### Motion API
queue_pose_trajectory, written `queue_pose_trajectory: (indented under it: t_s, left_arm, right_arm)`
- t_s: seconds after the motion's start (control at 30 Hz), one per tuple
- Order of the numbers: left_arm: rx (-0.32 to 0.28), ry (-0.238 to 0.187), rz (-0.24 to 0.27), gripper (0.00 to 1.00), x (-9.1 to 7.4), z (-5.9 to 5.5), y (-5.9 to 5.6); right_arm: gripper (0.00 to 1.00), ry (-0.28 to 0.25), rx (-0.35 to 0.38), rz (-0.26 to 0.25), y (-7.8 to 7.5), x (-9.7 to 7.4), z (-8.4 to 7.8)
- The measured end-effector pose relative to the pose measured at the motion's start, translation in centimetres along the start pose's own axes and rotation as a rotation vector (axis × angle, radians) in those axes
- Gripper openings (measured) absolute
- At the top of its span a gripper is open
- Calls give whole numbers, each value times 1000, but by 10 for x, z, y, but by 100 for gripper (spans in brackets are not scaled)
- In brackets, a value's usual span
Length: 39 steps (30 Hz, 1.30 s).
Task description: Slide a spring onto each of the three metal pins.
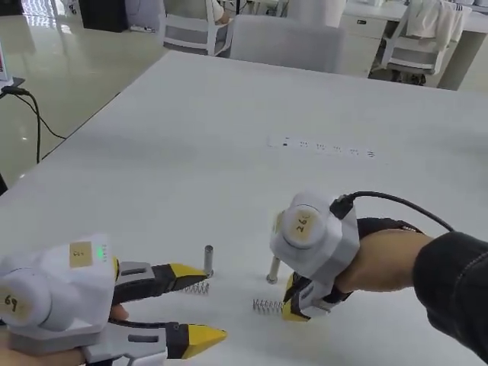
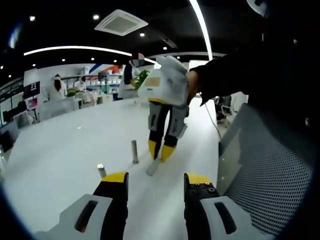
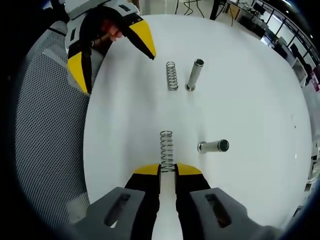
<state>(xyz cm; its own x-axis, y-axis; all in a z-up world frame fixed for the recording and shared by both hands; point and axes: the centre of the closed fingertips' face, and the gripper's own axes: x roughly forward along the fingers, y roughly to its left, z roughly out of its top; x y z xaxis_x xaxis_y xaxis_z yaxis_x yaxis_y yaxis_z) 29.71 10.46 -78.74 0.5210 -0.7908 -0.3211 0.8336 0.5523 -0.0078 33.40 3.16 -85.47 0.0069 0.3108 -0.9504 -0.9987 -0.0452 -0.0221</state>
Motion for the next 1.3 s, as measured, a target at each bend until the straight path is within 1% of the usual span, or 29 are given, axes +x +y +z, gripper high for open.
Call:
queue_pose_trajectory:
  t_s: [0.1, 0.23, 0.37, 0.47, 0.63, 0.87, 1.0, 1.07, 1.23, 1.3]
  left_arm:
    - [9, 7, -12, 38, 3, 1, 0]
    - [22, 14, -30, 37, 7, 3, -1]
    - [45, 35, -58, 36, 13, 2, -2]
    - [56, 45, -73, 33, 18, 3, -2]
    - [74, 44, -95, 29, 22, 6, -4]
    - [95, 47, -126, 24, 25, 6, -10]
    - [116, 55, -139, 19, 27, 5, -13]
    - [122, 51, -145, 17, 28, 5, -15]
    - [146, 47, -161, 6, 29, 6, -19]
    - [155, 49, -158, 4, 29, 5, -19]
  right_arm:
    - [8, -16, -3, 13, 5, -8, 5]
    - [8, -30, -7, 11, 6, -18, 11]
    - [8, -57, -5, 16, 11, -27, 19]
    - [8, -74, -14, 24, 16, -33, 26]
    - [8, -97, -29, 27, 22, -42, 36]
    - [8, -101, -51, 41, 31, -47, 41]
    - [8, -104, -59, 48, 35, -48, 45]
    - [8, -104, -61, 49, 36, -48, 46]
    - [8, -100, -60, 58, 40, -48, 48]
    - [8, -96, -59, 60, 41, -48, 48]
